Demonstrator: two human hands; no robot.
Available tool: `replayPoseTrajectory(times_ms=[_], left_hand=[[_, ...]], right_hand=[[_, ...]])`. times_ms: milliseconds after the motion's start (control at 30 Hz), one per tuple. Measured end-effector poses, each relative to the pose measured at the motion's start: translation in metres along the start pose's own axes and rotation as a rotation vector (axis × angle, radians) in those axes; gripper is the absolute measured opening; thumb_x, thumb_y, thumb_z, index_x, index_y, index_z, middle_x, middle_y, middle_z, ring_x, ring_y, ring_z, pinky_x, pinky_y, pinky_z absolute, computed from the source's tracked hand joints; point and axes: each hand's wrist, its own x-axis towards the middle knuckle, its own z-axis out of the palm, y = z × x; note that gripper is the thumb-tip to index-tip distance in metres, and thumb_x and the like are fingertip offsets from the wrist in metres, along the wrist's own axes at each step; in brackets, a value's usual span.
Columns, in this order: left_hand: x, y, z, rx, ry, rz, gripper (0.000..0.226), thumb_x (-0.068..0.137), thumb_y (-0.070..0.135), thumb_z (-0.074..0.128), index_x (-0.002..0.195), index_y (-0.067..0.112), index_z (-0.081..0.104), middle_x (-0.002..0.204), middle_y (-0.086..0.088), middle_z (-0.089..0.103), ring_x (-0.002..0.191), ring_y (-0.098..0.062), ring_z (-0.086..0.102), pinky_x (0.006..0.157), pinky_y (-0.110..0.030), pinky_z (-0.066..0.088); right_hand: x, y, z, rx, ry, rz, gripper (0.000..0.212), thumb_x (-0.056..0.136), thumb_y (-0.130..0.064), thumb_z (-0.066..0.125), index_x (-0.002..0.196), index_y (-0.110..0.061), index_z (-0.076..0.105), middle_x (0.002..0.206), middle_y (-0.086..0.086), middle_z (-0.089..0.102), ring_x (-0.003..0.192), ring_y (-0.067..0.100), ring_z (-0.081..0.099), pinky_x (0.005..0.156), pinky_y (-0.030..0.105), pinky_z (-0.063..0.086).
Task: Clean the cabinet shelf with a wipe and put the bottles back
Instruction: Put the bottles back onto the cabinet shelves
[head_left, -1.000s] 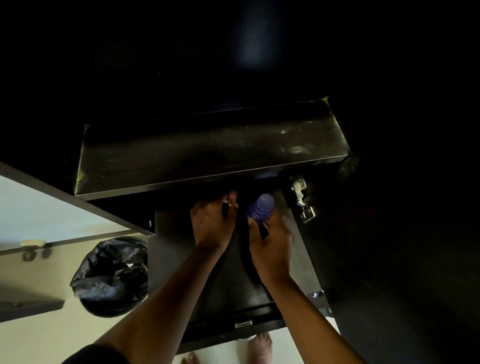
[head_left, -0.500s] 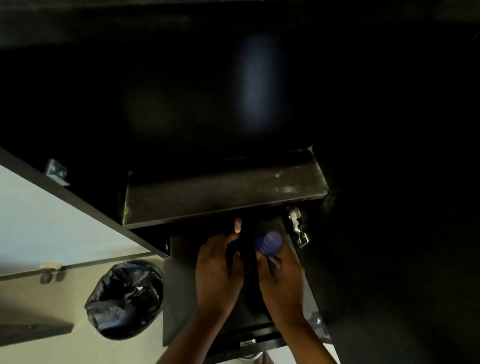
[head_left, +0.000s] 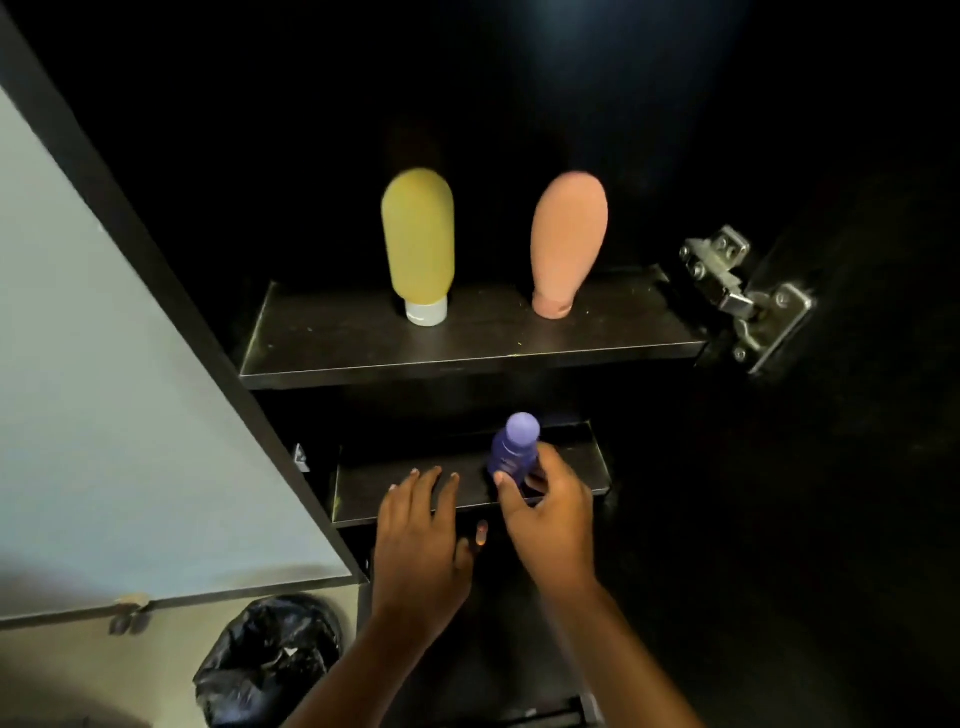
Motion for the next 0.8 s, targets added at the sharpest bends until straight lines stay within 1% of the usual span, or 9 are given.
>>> replayPoseTrajectory(times_ms=[100, 167, 267, 467, 567, 667, 800], left_hand=[[0.002, 0.0, -0.007, 0.034, -0.069, -0.039, 0.071, 0.082, 0.047, 0.042, 0.141, 0.014, 0.062, 0.144, -0.014, 0.06, 0.137, -0.037, 0.054, 0.114, -0.057, 0.043], [0.003, 0.001, -0.01, 0.028, -0.084, -0.064, 0.071, 0.081, 0.048, 0.04, 0.141, 0.015, 0.061, 0.144, -0.013, 0.059, 0.137, -0.036, 0.053, 0.115, -0.055, 0.043], [0.004, 0.003, -0.013, 0.012, -0.084, -0.07, 0.071, 0.08, 0.049, 0.041, 0.14, 0.016, 0.062, 0.143, -0.011, 0.06, 0.135, -0.034, 0.055, 0.115, -0.054, 0.043], [0.005, -0.009, -0.012, -0.052, -0.118, -0.091, 0.068, 0.078, 0.038, 0.066, 0.144, 0.026, 0.058, 0.148, -0.001, 0.056, 0.14, -0.026, 0.05, 0.117, -0.048, 0.042], [0.005, -0.008, -0.012, -0.08, -0.112, -0.101, 0.068, 0.077, 0.036, 0.07, 0.144, 0.027, 0.058, 0.148, 0.0, 0.056, 0.14, -0.025, 0.05, 0.117, -0.048, 0.042], [0.005, -0.008, -0.012, -0.101, -0.093, -0.099, 0.069, 0.074, 0.032, 0.072, 0.142, 0.025, 0.06, 0.146, -0.002, 0.057, 0.139, -0.026, 0.052, 0.116, -0.05, 0.043], [0.005, -0.01, -0.012, -0.096, -0.096, -0.096, 0.072, 0.077, 0.031, 0.074, 0.147, 0.027, 0.057, 0.152, -0.001, 0.054, 0.144, -0.026, 0.047, 0.118, -0.05, 0.041]], right_hand=[[0.021, -0.007, 0.009, -0.068, -0.094, -0.003, 0.024, 0.087, -0.018, 0.08, 0.107, -0.023, 0.069, 0.099, -0.008, 0.071, 0.09, 0.006, 0.067, 0.079, 0.021, 0.055], [0.029, -0.009, 0.016, -0.114, -0.135, -0.006, 0.021, 0.087, -0.02, 0.08, 0.104, -0.021, 0.069, 0.1, -0.005, 0.072, 0.091, 0.009, 0.069, 0.08, 0.025, 0.058], [0.037, -0.009, 0.024, -0.132, -0.172, 0.021, 0.019, 0.086, -0.022, 0.081, 0.101, -0.021, 0.069, 0.1, -0.003, 0.075, 0.092, 0.011, 0.071, 0.086, 0.033, 0.06], [0.041, -0.01, 0.034, -0.14, -0.211, 0.085, 0.019, 0.088, -0.023, 0.08, 0.105, -0.019, 0.072, 0.101, -0.003, 0.076, 0.092, 0.008, 0.07, 0.086, 0.028, 0.058], [0.042, -0.008, 0.036, -0.139, -0.22, 0.103, 0.019, 0.088, -0.023, 0.08, 0.106, -0.02, 0.072, 0.103, -0.003, 0.076, 0.097, 0.008, 0.07, 0.089, 0.029, 0.058], [0.044, -0.006, 0.037, -0.126, -0.215, 0.12, 0.021, 0.087, -0.023, 0.08, 0.106, -0.022, 0.072, 0.102, -0.003, 0.077, 0.096, 0.01, 0.072, 0.09, 0.032, 0.06], [0.043, -0.002, 0.037, -0.133, -0.226, 0.117, 0.023, 0.088, -0.024, 0.081, 0.108, -0.021, 0.07, 0.105, -0.003, 0.077, 0.097, 0.009, 0.071, 0.088, 0.029, 0.059]])
